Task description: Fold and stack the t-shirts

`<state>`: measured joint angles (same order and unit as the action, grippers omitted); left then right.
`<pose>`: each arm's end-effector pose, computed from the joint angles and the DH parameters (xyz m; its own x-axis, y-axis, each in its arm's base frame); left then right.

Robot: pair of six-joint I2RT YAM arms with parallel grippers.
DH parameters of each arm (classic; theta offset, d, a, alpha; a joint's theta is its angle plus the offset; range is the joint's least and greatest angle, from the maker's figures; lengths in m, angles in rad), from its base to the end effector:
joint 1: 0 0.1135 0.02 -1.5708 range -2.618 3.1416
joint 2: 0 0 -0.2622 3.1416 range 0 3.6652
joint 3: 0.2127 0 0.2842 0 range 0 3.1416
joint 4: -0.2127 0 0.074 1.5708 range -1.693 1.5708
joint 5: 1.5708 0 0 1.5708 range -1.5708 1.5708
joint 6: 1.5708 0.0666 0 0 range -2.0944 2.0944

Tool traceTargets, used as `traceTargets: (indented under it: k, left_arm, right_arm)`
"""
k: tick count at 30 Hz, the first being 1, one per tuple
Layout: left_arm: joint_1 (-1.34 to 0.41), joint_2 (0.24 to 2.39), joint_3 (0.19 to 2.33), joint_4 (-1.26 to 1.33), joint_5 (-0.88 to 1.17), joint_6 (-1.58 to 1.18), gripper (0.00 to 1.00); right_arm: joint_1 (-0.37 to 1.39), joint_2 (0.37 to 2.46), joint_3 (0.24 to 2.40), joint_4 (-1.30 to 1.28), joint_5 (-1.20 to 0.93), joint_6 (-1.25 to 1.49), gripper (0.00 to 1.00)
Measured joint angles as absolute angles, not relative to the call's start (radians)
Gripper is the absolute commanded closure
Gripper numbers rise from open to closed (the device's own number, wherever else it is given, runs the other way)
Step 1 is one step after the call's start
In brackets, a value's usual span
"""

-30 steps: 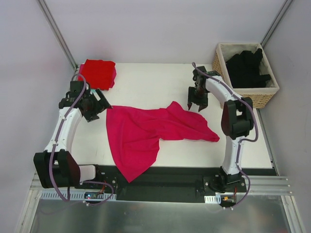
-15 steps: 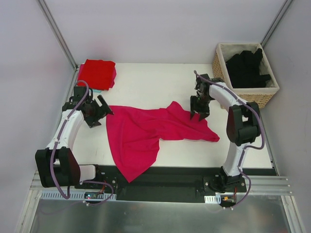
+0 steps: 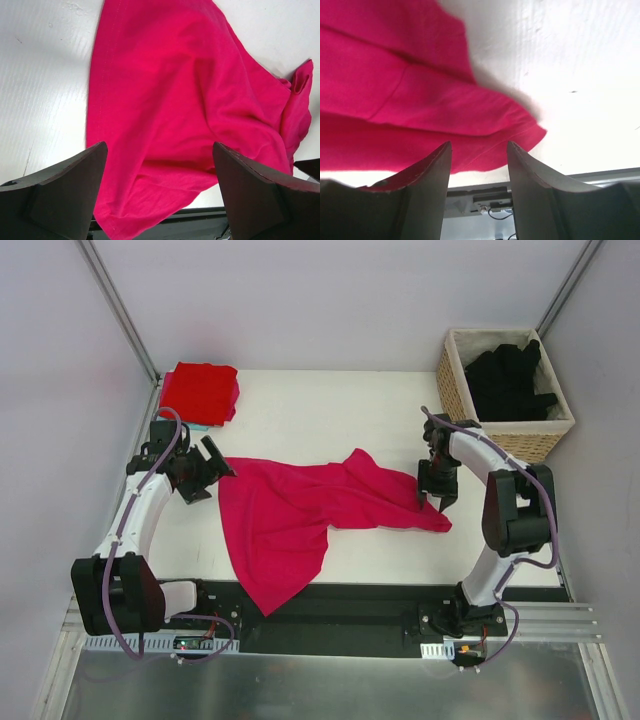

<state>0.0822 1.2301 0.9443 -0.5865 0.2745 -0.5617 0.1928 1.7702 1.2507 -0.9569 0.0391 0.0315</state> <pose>0.3051 0.0070 0.2341 -0.6964 -0.5718 -0.4337 -0.3264 0.7905 -0.5182 0.3500 0.0657 0.1448 -0.9825 -0.1597 -0.0954 -0.1570 0.9870 -0.0359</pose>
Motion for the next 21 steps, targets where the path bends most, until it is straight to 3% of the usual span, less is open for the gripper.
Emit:
traceTargets:
  k: [21]
  left_arm:
    - [0.082,1.232,0.96,-0.58,0.288,-0.561,0.14]
  right_arm:
    - [0.133,1.943,1.372,-0.869,0.034,0.022,0.59]
